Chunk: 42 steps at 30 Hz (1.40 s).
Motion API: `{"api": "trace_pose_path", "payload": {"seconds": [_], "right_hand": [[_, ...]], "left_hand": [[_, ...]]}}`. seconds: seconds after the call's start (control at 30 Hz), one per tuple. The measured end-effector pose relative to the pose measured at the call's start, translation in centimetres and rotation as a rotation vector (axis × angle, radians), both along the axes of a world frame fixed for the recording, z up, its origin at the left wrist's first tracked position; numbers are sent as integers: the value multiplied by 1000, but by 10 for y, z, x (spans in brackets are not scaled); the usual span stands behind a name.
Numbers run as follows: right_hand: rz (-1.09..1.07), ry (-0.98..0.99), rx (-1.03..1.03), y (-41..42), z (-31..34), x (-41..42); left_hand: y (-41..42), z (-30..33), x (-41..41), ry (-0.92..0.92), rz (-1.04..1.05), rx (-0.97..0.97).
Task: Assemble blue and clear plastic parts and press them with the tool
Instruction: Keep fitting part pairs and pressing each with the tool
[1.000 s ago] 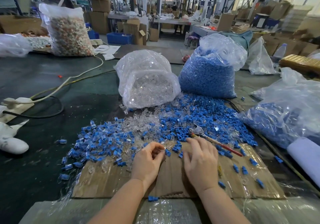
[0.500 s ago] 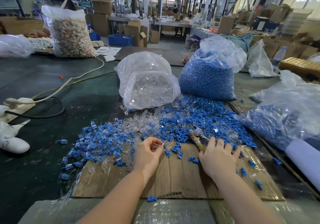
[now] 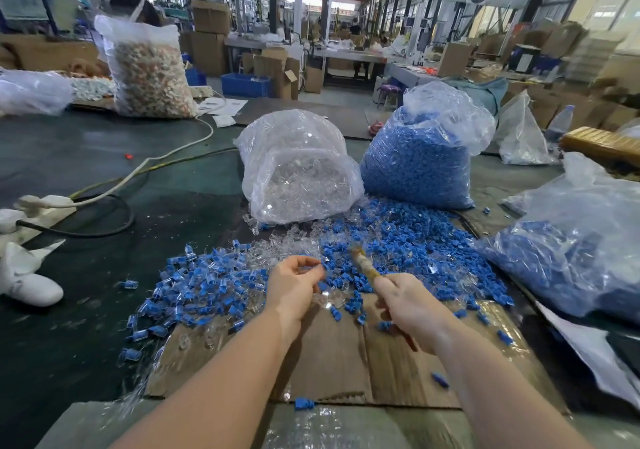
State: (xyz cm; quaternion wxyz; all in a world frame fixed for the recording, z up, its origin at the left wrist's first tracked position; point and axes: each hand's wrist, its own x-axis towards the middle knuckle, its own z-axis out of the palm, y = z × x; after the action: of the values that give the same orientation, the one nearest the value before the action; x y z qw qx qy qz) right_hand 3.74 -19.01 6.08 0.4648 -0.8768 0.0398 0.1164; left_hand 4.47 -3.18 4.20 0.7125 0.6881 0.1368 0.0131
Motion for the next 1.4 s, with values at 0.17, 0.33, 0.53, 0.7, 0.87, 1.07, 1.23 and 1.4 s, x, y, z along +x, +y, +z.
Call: {"api": "trace_pose_path", "payload": {"seconds": [0.17, 0.33, 0.53, 0.7, 0.87, 1.07, 1.23, 1.4], "right_hand": [[81, 298, 276, 9, 8, -10], [129, 344, 284, 13, 6, -11], [203, 356, 154, 16, 10, -13], [228, 335, 91, 18, 12, -14], [209, 290, 50, 20, 11, -17], [202, 306, 5, 16, 7, -18], [170, 339, 77, 12, 7, -21], [176, 360, 148, 9, 8, -20]], "left_hand": [[8, 3, 9, 29, 26, -2], [13, 2, 11, 37, 64, 27], [13, 0, 10, 46, 93, 48], [9, -1, 9, 47, 117, 38], [6, -1, 7, 44, 140, 21], [1, -6, 4, 61, 147, -3], [-1, -9, 3, 71, 148, -11], [1, -5, 4, 57, 144, -12]]}}
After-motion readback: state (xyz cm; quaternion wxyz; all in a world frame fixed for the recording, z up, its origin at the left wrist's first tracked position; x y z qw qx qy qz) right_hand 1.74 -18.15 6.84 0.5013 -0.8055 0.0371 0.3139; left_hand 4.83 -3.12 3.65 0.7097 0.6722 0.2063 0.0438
